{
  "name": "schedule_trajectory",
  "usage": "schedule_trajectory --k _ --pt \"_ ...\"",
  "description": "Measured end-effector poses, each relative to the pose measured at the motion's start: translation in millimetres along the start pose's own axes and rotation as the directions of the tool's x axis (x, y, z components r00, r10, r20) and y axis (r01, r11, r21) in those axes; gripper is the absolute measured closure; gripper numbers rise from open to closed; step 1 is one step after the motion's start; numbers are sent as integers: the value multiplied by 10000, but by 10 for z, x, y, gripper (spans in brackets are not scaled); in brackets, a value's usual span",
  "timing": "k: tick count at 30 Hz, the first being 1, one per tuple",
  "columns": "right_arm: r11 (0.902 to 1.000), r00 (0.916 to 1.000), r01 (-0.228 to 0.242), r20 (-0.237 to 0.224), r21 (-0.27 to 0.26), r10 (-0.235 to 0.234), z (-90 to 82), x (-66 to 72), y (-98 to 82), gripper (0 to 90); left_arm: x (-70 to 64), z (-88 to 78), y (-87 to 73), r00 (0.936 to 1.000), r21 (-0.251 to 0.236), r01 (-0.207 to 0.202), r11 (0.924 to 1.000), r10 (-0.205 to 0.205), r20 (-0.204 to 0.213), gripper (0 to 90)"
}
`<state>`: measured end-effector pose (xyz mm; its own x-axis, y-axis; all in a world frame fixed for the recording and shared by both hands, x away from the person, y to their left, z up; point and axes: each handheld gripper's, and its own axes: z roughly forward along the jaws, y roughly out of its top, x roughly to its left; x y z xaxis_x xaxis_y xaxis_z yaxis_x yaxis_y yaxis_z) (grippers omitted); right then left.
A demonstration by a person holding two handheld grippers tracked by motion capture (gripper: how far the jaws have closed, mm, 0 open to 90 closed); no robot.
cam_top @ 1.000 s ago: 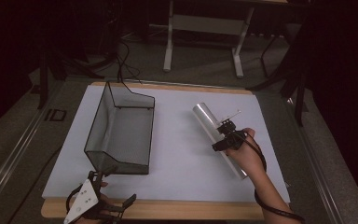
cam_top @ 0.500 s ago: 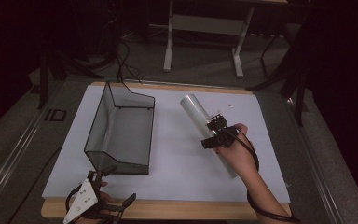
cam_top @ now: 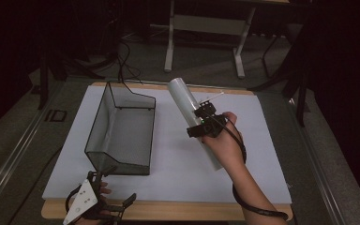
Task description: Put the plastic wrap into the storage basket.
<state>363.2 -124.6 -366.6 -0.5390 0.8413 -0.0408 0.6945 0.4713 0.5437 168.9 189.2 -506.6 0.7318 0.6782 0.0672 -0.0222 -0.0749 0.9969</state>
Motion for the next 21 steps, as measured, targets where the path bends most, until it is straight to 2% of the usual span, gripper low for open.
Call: schedule_trajectory --k 1,10,11,12,13,14,15,16,17,21 --pt "10000 10000 61 55 -31 -61 0 83 80 321 -4 0 0 10000 -26 16 10000 -16 -14 1" --pt "9989 9999 130 26 -453 -129 -44 325 321 321 -3 -1 1 10000 -22 -62 10000 62 -51 0" --pt "9985 9999 157 40 -519 -155 -53 404 379 321 -3 -1 3 10000 -38 -56 10000 56 -8 0" --pt "9985 9999 157 40 -519 -155 -53 404 379 321 -3 -1 3 10000 -38 -56 10000 56 -8 0" --pt "9983 9996 297 35 -509 -295 -56 485 436 321 -6 -4 5 10000 -24 -93 10000 93 -19 1" --pt "9983 9996 297 35 -509 -295 -56 485 436 321 -6 -4 5 10000 -24 -93 10000 93 -19 0" --pt "9978 9993 371 9 -557 -371 -63 562 485 321 -7 -6 7 10000 -67 -83 9999 83 -18 0" --pt "9978 9993 371 9 -557 -371 -63 562 485 321 -7 -6 7 10000 -67 -83 9999 83 -18 0" --pt "9973 9992 409 -8 -610 -410 -76 633 533 321 -4 -8 8 9999 -77 -96 9999 96 -39 1" --pt "9960 9991 420 -50 -789 -425 -106 737 599 321 -2 -9 9 9999 -83 -109 9999 109 -45 0"
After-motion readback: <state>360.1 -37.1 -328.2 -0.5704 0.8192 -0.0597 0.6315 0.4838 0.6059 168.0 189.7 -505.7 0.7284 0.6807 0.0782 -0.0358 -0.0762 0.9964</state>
